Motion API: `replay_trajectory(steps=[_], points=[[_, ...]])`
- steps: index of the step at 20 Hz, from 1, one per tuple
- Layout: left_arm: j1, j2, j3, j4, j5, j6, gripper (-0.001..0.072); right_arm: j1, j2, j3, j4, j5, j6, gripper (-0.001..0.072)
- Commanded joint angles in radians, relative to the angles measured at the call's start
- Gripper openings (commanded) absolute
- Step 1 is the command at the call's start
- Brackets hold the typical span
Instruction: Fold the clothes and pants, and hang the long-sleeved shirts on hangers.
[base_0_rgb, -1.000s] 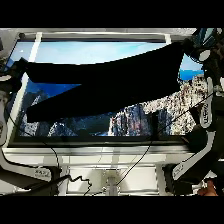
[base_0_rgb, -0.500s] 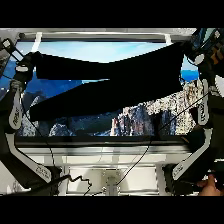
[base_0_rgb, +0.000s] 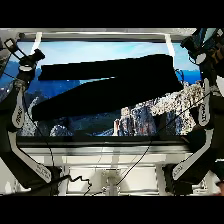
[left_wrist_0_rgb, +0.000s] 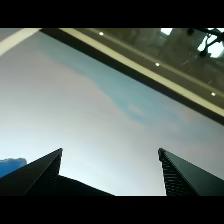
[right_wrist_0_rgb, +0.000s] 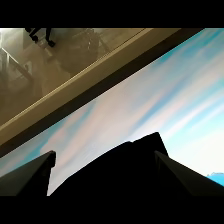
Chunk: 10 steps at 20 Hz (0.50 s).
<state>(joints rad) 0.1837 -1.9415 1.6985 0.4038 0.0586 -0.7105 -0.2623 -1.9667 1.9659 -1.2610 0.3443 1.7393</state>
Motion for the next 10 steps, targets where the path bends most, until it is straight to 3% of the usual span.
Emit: replay_trajectory(steps=[1, 3, 4, 5, 6, 7, 10], points=[[0.011, 0.070, 0.002, -0.056, -0.119, -0.016, 0.0656, -0.042, 0.060, 0.003, -0.012, 0.166, -0.005, 0.0686], [0.035, 0.136, 0.001, -0.035, -0.301, -0.016, 0.0499, -0.100, 0.105, 0.003, -0.027, 0.329, -0.005, 0.0686], [0.048, 0.165, 0.001, -0.003, -0.390, -0.019, 0.0387, -0.138, 0.127, 0.003, -0.037, 0.436, -0.005, 0.0651], [0.066, 0.196, 0.001, 0.045, -0.499, -0.039, 0.0135, -0.177, 0.141, 0.003, -0.049, 0.545, -0.006, 0.0540], [0.084, 0.222, 0.001, 0.094, -0.599, -0.050, 0.0009, -0.217, 0.148, 0.003, -0.060, 0.668, -0.016, 0.0464], [0.101, 0.246, 0.001, 0.141, -0.678, -0.085, 0.0009, -0.254, 0.148, 0.002, -0.057, 0.779, -0.063, 0.0446], [0.151, 0.307, 0.001, 0.314, -0.853, -0.312, 0.0009, -0.341, 0.146, -0.071, -0.039, 1.038, -0.229, 0.0382]])
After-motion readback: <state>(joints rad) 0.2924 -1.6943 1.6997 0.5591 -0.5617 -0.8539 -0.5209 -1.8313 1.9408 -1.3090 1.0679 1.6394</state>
